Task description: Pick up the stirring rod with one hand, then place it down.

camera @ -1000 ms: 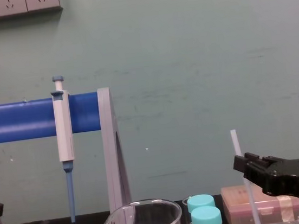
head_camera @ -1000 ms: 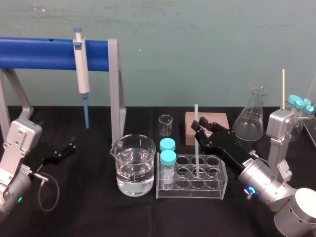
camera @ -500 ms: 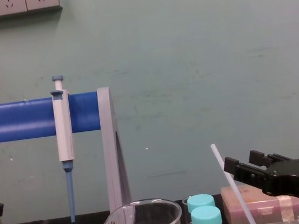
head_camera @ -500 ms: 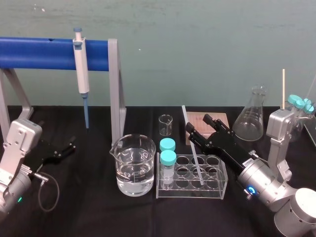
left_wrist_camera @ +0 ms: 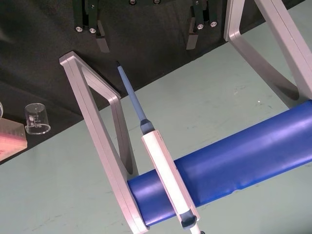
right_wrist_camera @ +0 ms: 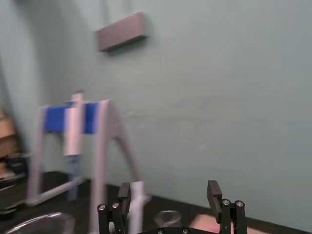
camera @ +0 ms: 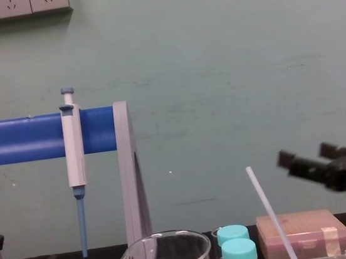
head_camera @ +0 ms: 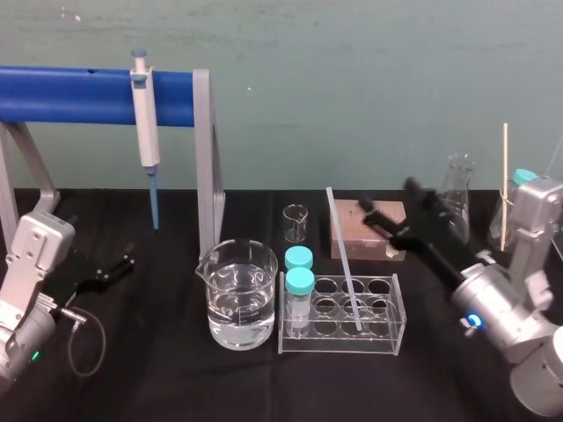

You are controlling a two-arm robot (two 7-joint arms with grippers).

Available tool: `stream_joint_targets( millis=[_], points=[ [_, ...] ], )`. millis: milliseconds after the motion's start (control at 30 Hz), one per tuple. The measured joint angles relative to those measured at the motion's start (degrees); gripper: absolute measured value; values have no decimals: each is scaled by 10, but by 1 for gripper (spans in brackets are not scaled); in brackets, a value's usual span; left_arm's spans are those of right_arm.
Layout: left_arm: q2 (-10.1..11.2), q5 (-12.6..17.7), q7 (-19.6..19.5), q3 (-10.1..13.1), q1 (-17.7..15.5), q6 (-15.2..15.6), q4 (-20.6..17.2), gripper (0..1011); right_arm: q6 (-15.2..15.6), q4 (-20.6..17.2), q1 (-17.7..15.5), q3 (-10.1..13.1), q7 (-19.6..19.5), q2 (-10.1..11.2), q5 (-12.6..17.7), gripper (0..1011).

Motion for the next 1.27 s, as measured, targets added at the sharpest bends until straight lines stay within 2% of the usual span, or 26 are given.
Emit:
stream_joint_targets(
  millis=[133, 267, 367, 600, 1267],
  points=[
    [0, 0, 0, 0, 0, 0, 0, 1000, 25, -22, -17, 30, -79, 2, -31, 1002],
    [0, 0, 0, 0, 0, 0, 0, 1000, 47, -15, -24, 43, -126, 2, -58, 1002],
    [0, 0, 0, 0, 0, 0, 0, 1000, 57, -2, -26, 48, -142, 0, -70, 1002],
    [0, 0, 0, 0, 0, 0, 0, 1000, 72, 29, -22, 53, -151, -6, -88, 1002],
    [0, 0, 0, 0, 0, 0, 0, 1000, 70, 25, -23, 52, -151, -5, -86, 1002]
  ],
)
